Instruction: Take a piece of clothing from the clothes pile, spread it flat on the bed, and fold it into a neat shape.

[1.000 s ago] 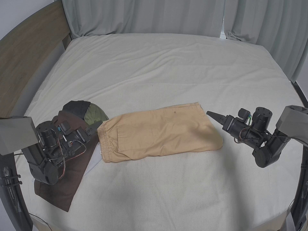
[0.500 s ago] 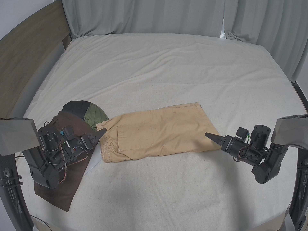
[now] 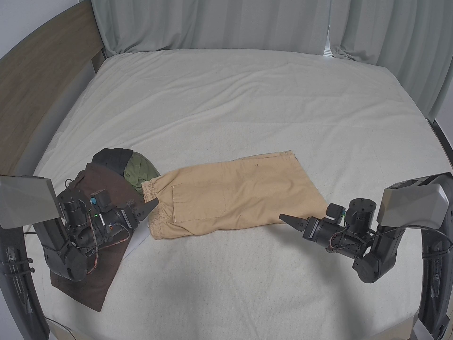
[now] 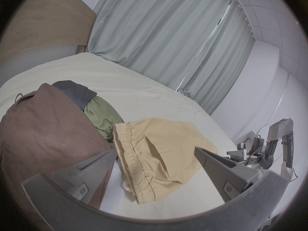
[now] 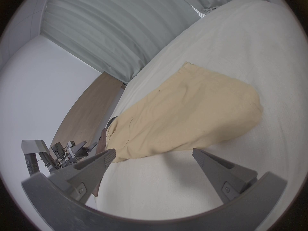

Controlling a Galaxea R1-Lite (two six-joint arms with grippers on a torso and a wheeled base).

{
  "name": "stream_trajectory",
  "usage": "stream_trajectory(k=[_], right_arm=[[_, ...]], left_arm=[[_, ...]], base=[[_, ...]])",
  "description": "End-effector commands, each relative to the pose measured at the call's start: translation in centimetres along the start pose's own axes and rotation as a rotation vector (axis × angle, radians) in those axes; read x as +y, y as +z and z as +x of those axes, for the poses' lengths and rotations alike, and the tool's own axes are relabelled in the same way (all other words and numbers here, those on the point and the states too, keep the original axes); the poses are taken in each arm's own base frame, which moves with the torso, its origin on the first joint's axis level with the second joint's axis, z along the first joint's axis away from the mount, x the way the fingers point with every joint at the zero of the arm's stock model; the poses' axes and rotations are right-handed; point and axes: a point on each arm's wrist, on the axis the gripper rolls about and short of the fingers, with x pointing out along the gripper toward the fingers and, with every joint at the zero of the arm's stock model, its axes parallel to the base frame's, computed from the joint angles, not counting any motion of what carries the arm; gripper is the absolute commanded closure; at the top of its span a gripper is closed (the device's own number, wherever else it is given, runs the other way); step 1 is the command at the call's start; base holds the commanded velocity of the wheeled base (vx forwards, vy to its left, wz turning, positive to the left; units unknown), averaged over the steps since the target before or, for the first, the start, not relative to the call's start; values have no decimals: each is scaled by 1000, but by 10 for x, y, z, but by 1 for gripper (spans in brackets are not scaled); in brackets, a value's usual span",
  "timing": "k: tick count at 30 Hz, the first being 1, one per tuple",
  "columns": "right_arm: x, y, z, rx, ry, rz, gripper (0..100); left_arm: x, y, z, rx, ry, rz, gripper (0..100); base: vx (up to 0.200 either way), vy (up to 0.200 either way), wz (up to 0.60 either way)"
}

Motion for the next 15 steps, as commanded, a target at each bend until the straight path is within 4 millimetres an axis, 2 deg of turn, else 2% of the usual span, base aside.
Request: stream_trajectory(k=[1, 12, 15], right_arm=[[-5, -11, 9, 17, -15, 7, 0], [-10, -16, 15, 28, -19, 14, 0], [-12, -20, 17, 37, -22, 15, 0]], left_arm=[[6, -5, -1, 15, 18, 0, 0], [8, -3, 2, 5, 12, -8, 0], [10, -9, 4, 21, 16, -12, 0]], base=[[0, 0, 0], [0, 0, 0], [0, 0, 0]])
